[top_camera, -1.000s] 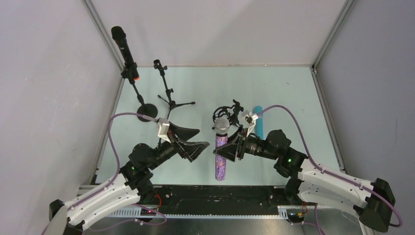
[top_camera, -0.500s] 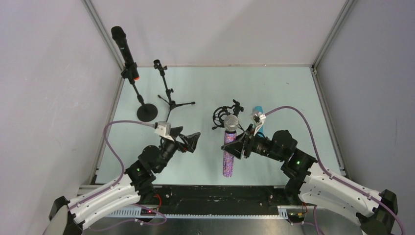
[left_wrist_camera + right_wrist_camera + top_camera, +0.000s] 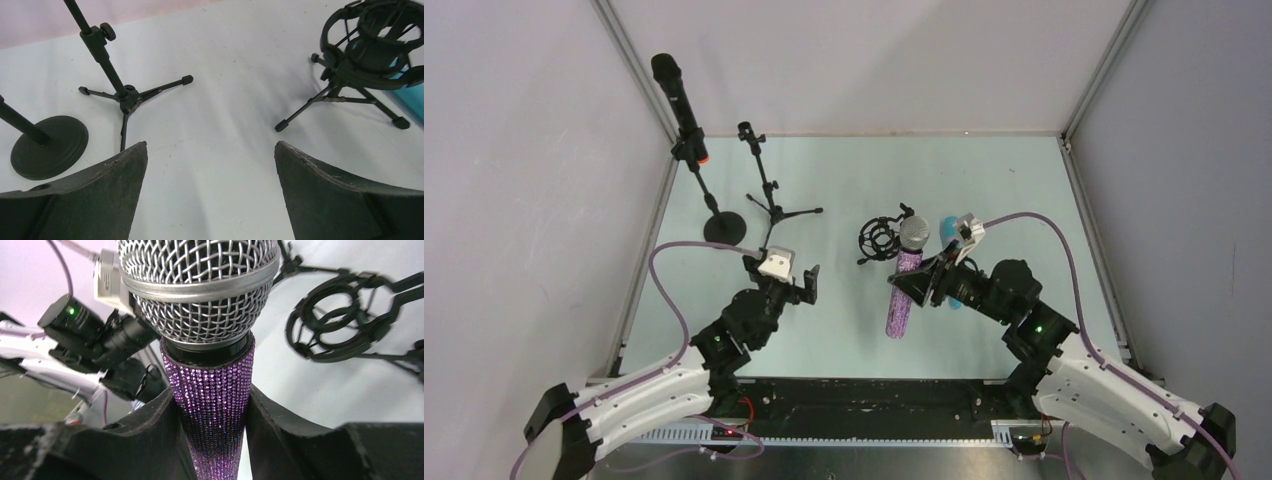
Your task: Attach the microphones to the stand
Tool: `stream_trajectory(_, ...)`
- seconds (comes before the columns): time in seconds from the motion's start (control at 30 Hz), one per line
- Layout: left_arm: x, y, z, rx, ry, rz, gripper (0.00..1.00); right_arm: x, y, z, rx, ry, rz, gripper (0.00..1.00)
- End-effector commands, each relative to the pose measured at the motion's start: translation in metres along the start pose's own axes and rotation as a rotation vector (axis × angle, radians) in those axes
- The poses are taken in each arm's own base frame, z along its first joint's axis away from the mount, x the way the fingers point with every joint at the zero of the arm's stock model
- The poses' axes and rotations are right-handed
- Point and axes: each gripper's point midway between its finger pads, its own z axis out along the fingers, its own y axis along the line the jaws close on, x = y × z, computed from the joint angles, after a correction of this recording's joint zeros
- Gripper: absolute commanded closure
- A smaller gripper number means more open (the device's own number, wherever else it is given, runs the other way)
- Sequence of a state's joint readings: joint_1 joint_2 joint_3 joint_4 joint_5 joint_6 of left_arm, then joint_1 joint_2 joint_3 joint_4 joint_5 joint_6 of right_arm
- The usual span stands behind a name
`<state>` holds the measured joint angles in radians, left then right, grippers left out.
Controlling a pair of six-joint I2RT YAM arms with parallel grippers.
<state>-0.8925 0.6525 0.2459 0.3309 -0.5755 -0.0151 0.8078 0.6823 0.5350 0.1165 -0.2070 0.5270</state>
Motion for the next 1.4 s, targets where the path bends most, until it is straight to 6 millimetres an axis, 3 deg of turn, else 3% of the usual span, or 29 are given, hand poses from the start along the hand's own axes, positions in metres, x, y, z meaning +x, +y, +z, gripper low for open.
stream_trajectory(0.0,-0.017,0.009,0.007,-0.042,-0.045,0.024,0.0,-0.067,0.009,-0.002,-0.026,-0.218,-0.105,1.0)
stream_trajectory(0.23,-0.011,0.011,0.016,0.022,-0.03,-0.047,0.0,-0.112,-0.011,0.007,0.073,-0.244,-0.196,1.0)
stream_trajectory(0.3,-0.01,0.013,0.019,0.028,-0.026,-0.065,0.0,-0.13,-0.008,0.012,0.076,-0.255,-0.245,1.0)
stream_trajectory(0.63,0.0,0.012,0.029,0.037,0.013,-0.069,0.0,-0.173,-0.002,0.043,0.04,-0.298,-0.372,1.0)
stream_trajectory(0.83,0.003,0.021,0.021,0.023,-0.027,-0.108,0.0,-0.183,0.001,0.057,0.02,-0.287,-0.417,1.0)
stream_trajectory(1.07,0.001,0.049,0.004,-0.073,-0.128,-0.223,0.0,-0.183,0.014,0.067,-0.03,-0.298,-0.564,1.0)
stream_trajectory(1.37,0.009,0.038,0.019,-0.033,-0.041,-0.192,0.0,-0.168,0.019,0.088,-0.081,-0.273,-0.694,1.0)
